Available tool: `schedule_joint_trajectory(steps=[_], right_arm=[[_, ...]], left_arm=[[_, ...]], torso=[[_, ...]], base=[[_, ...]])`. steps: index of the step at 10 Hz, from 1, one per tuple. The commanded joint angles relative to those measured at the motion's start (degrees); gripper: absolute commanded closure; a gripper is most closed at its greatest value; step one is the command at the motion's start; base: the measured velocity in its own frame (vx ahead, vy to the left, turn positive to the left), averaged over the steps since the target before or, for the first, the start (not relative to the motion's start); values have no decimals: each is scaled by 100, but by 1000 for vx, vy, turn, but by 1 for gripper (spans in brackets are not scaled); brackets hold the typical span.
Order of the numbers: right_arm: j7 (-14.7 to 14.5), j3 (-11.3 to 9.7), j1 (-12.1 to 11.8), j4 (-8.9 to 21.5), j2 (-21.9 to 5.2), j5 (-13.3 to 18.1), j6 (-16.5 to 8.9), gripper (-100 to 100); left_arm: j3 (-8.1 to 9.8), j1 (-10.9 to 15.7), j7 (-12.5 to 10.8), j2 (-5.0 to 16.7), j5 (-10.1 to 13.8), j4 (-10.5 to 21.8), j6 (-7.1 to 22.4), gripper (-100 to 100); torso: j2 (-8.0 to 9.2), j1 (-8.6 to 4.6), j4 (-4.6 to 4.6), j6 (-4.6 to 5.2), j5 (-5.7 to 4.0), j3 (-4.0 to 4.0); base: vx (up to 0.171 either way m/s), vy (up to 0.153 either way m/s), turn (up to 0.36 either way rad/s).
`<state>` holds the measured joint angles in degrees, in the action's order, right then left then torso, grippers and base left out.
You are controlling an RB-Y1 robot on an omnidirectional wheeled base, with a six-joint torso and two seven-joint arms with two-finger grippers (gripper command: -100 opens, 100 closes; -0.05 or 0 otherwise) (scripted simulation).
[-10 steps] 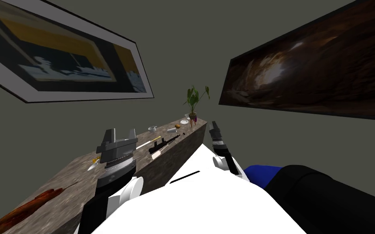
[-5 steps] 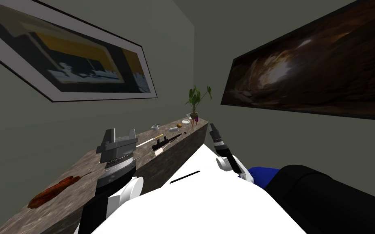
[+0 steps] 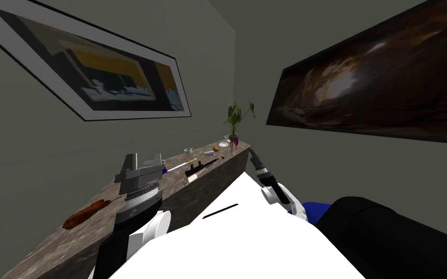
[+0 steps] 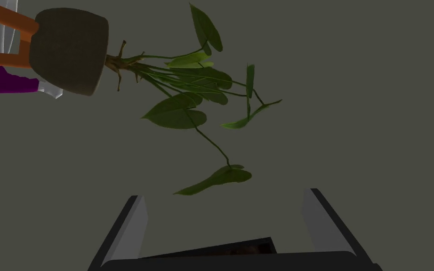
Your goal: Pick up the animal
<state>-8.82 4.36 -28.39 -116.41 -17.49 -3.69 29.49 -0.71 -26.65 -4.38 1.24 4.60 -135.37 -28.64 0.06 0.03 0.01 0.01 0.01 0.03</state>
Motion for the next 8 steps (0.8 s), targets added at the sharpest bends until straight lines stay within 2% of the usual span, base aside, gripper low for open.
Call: schedule_joint_trajectory(steps=[1,2,4,5,8], right_arm=[[10,17,-17,223,-286,45,33,-100],[10,17,-17,223,-337,45,33,-100],[14,21,-25,626,-761,160,50,-100],[14,21,-25,654,-913,160,50,-100],[16,-3,-50,1064,-1389,315,70,-100]], left_arm=[[0,0,0,0,0,0,0,0],[0,1,0,0,0,0,0,0],[0,1,0,0,0,0,0,0],[0,1,0,0,0,0,0,0],[0,0,0,0,0,0,0,0]], torso=[[0,0,0,0,0,0],[2,1,0,-3,0,1],[2,3,0,-2,0,1],[2,6,1,-4,1,1],[1,2,0,2,0,1]], base=[[-26,21,135],[-20,16,63],[-26,31,192],[-18,20,81],[-21,28,138]])
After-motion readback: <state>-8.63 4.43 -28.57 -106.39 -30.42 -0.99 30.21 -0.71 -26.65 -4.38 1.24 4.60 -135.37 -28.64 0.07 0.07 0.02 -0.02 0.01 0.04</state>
